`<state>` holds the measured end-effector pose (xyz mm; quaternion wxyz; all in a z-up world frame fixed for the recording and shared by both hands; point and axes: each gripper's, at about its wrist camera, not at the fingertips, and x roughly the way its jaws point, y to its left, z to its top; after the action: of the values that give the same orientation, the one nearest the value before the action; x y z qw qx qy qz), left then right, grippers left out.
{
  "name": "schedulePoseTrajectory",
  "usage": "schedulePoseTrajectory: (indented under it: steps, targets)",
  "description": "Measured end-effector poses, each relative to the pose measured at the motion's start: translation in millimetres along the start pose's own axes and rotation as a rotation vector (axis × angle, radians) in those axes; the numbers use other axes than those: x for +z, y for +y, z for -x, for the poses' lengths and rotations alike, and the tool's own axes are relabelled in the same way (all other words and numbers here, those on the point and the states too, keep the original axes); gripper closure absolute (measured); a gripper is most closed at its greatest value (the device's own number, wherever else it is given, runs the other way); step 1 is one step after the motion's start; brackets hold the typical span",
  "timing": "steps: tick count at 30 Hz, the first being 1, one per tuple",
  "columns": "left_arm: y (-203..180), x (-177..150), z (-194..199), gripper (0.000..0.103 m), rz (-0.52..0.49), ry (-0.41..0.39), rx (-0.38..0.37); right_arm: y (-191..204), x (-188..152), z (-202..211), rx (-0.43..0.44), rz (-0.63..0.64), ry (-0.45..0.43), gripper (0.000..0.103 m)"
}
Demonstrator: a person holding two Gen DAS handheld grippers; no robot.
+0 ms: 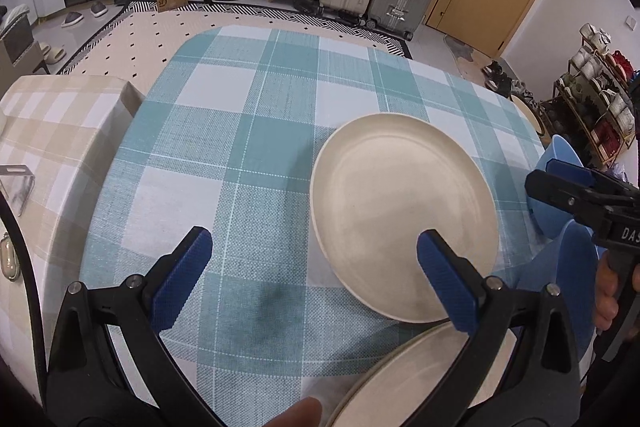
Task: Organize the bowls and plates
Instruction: 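Close the left tool on the plate rim while the right tool grips its rim, then lift the cream plate off the table with both tools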
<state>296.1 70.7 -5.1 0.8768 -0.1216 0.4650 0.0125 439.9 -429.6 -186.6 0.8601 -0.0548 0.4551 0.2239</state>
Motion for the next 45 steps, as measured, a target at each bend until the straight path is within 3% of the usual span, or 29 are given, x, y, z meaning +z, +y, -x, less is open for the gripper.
schedulePoseTrajectory:
  steps: [3, 8, 10, 16, 18, 20, 26, 32, 45]
  targets:
    - [-1.1, 0.6, -10.5, 0.001, 0.002, 0.016, 0.001, -4.8, -0.5, -10.4, -0.004, -0.005, 0.030, 0.014]
    - [-1.9, 2.6, -28.2, 0.003, 0.011, 0.048, -0.004, -9.2, -0.9, -26.9, 0.003, 0.004, 0.082, 0.017]
    - [-2.9, 2.9, -34.8, 0.005, 0.009, 0.058, -0.002, -9.4, -1.5, -33.8, -0.006, 0.014, 0.099, 0.024]
    - [-3.8, 1.3, -49.6, 0.022, 0.009, 0.106, -0.011, -16.3, -2.7, -51.7, -0.010, -0.006, 0.149, 0.028]
    - [-4.9, -0.1, -54.1, 0.036, 0.003, 0.124, -0.008, -17.3, -3.4, -55.8, -0.013, -0.006, 0.161, 0.028]
    - [-6.8, -1.4, -57.0, 0.040, -0.004, 0.130, -0.023, -17.7, -4.6, -60.1, -0.010, -0.003, 0.176, 0.030]
    - [-15.8, -3.8, -60.0, 0.062, -0.034, 0.128, -0.037, -19.7, -8.6, -70.0, -0.006, -0.003, 0.204, 0.051]
    - [-23.2, -5.9, -60.3, 0.078, -0.068, 0.122, -0.008, -21.4, -11.2, -71.2, -0.029, -0.001, 0.198, 0.079]
    - [-25.2, -6.4, -44.4, 0.081, -0.079, 0.072, 0.018, -15.9, -12.6, -61.7, -0.060, 0.031, 0.155, 0.083]
